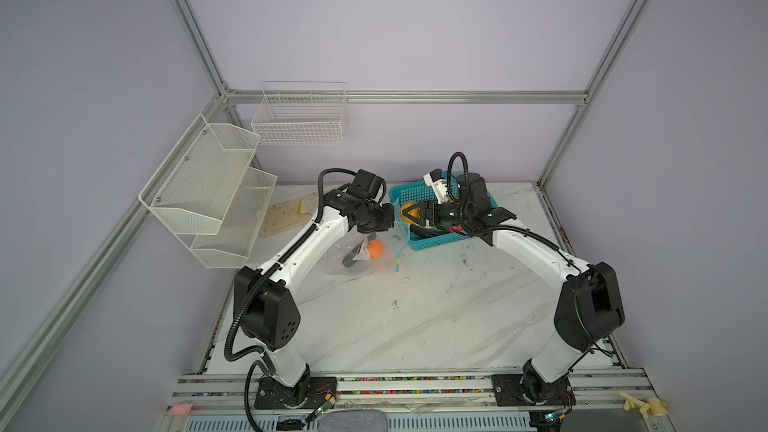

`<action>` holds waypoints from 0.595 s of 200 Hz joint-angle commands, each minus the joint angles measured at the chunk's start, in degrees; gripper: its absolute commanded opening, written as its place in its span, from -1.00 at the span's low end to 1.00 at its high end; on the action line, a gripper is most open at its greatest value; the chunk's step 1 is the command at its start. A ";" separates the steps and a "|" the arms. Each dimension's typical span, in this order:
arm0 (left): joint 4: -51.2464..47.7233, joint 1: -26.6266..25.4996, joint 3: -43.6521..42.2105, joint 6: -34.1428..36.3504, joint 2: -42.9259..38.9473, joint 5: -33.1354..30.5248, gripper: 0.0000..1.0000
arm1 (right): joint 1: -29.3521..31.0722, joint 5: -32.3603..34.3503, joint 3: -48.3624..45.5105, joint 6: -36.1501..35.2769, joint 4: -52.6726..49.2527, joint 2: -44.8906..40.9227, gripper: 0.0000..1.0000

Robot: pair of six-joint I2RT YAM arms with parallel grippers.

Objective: Place the food in the zip-top bag and seal the zipper
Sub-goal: 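Lift the mango and carry it to the bag opening by the left gripper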

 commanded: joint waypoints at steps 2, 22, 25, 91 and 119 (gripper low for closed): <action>1.81 0.30 1.47 -0.72 -0.43 0.78 -1.00 | 0.94 -3.19 -0.59 2.71 5.21 -0.03 0.37; 1.83 0.35 1.50 -0.84 -0.32 1.02 -1.00 | 1.52 -3.27 -0.75 2.81 5.40 0.81 0.36; 1.89 0.29 1.47 -0.89 -0.32 1.05 -1.00 | 1.58 -3.11 -0.86 2.74 5.42 1.09 0.35; 1.87 0.29 1.11 -0.71 -1.01 0.79 -1.00 | 2.05 -2.98 -0.96 2.09 5.54 3.77 0.34; 1.84 0.29 1.24 -0.80 -0.94 0.78 -1.00 | 2.11 -2.50 -0.94 1.13 4.51 4.57 0.33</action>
